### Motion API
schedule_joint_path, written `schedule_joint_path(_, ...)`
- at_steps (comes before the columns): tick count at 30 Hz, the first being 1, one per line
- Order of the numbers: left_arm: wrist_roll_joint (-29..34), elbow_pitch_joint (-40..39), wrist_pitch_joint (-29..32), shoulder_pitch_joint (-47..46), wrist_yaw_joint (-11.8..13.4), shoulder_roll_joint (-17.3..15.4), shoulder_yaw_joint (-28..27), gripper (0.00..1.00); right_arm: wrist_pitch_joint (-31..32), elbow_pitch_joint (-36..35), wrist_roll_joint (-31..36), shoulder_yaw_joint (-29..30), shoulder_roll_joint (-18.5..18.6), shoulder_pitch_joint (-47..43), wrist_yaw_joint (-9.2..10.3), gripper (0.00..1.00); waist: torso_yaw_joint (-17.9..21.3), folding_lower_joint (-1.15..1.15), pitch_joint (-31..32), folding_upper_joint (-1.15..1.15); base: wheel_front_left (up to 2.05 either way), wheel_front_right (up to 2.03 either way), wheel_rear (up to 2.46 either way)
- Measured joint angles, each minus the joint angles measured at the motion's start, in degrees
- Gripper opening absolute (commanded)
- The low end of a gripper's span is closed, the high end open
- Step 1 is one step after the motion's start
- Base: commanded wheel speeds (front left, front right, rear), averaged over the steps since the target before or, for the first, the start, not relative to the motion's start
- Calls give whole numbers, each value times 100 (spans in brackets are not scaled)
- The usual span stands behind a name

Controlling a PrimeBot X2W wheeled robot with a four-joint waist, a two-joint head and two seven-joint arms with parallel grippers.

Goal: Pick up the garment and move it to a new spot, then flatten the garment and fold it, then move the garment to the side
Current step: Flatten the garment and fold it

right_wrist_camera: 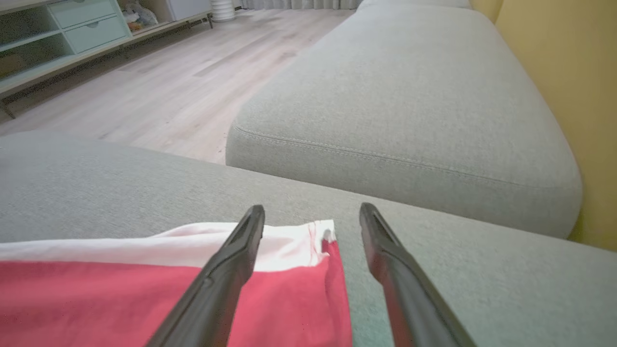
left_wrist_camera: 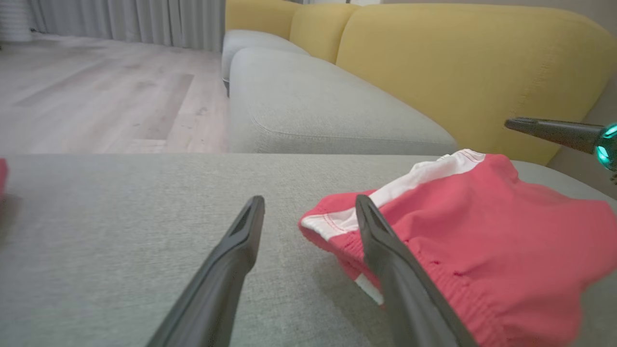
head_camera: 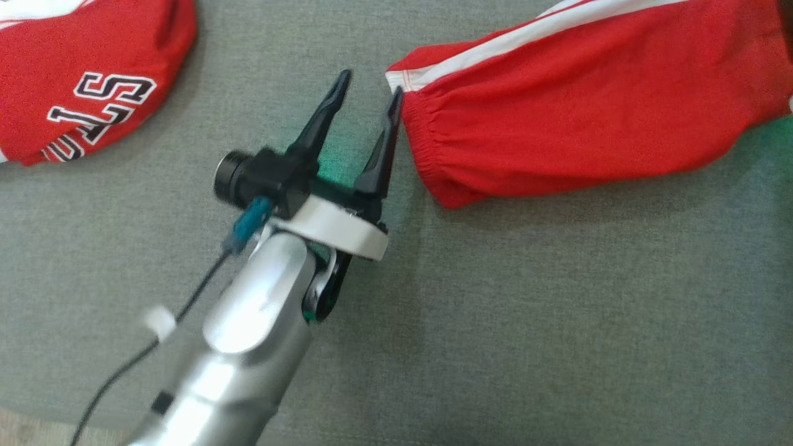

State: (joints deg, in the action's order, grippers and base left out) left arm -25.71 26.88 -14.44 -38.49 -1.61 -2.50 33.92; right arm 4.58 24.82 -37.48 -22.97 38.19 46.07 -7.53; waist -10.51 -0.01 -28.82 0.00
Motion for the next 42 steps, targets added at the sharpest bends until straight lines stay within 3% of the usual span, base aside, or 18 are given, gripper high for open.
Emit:
schedule_joint_path(9,944,-1525,-21,1243,743,8,-735,100,511,1074,-148,343,-10,-430,0,100,-313,0,194,0,0,0,0)
schedule_joint_path(12,1136,-1976,-27,1667,827,7,-864,100,724,1325,-175,402,-73,-560,0,100,-462,0,256,0,0,0,0)
schedule_joint_path(13,1201,-2063,-26,1809,848,8,-871,100,773,1344,-227,435,-78,-581,0,80,-505,0,283,0,0,0,0)
schedule_joint_path(15,1315,-2163,-26,2099,867,8,-871,100,860,1399,-304,446,-83,-587,0,0,-563,0,358,0,0,0,0)
schedule_joint_path(22,1450,-2259,-26,2639,866,0,-1003,100,603,1612,-337,498,-304,-878,0,0,-489,0,669,0,0,0,0)
schedule_joint_path(32,1583,-2217,-26,2685,810,-1,-1117,100,235,1922,-257,770,-146,-1425,0,0,184,0,1076,0,0,0,0)
schedule_joint_path(37,1628,-2111,-26,2725,750,-1,-1146,100,-41,1907,32,1004,57,-1430,0,0,508,0,1200,0,0,0,0)
schedule_joint_path(42,1628,-2028,-26,2757,710,-1,-1155,100,-88,1432,22,1111,-212,-1234,0,0,654,0,1335,0,0,0,0)
